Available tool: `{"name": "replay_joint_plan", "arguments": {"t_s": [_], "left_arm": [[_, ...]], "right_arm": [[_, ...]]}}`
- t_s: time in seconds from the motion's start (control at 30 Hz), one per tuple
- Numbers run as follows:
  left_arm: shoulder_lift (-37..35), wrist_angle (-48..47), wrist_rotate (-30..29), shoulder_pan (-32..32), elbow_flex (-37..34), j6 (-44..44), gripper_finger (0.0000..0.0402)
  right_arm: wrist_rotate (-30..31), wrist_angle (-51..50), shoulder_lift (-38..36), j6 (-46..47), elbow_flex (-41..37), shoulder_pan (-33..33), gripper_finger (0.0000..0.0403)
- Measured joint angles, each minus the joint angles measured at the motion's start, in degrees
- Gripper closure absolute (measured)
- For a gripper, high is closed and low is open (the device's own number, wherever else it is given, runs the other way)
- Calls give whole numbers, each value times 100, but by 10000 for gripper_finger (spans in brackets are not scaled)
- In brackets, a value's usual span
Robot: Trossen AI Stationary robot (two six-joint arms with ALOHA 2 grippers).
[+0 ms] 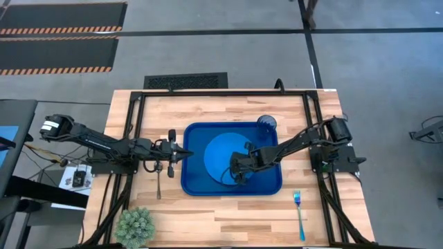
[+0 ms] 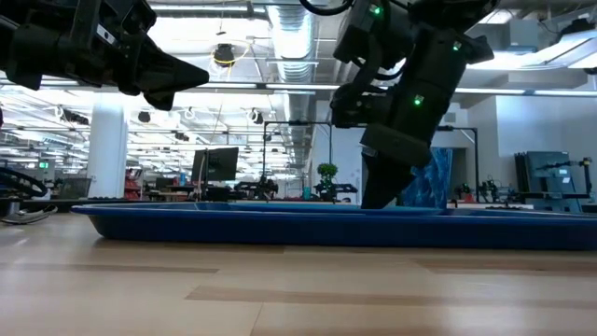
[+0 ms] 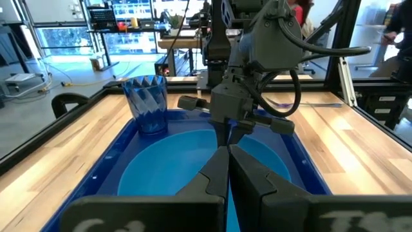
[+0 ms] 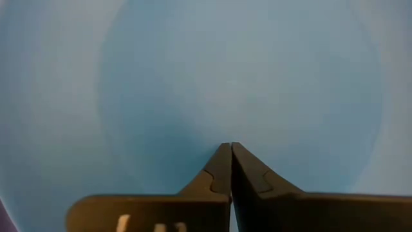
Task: Pick and place plate/cup/fork/spoon on tray
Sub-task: Adjust the blue plate on the dark blue tray
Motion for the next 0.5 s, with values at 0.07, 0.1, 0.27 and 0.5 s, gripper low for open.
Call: {"name": "replay_joint_plan", "arguments": {"t_s": [0.07,0.1,0.27,0.5], "left_arm": [[0,-1,0,0,0,0,401],[0,1,0,0,0,0,401],[0,4,0,0,0,0,401],[0,6,0,0,0,0,401]], "right_arm": [[-1,20,0,-1,0,0,389],[5,42,0,-1,-1,0,390],[15,105,0,-17,-4,-15,387],[17,112,0,-47,-4,-98,387]]}}
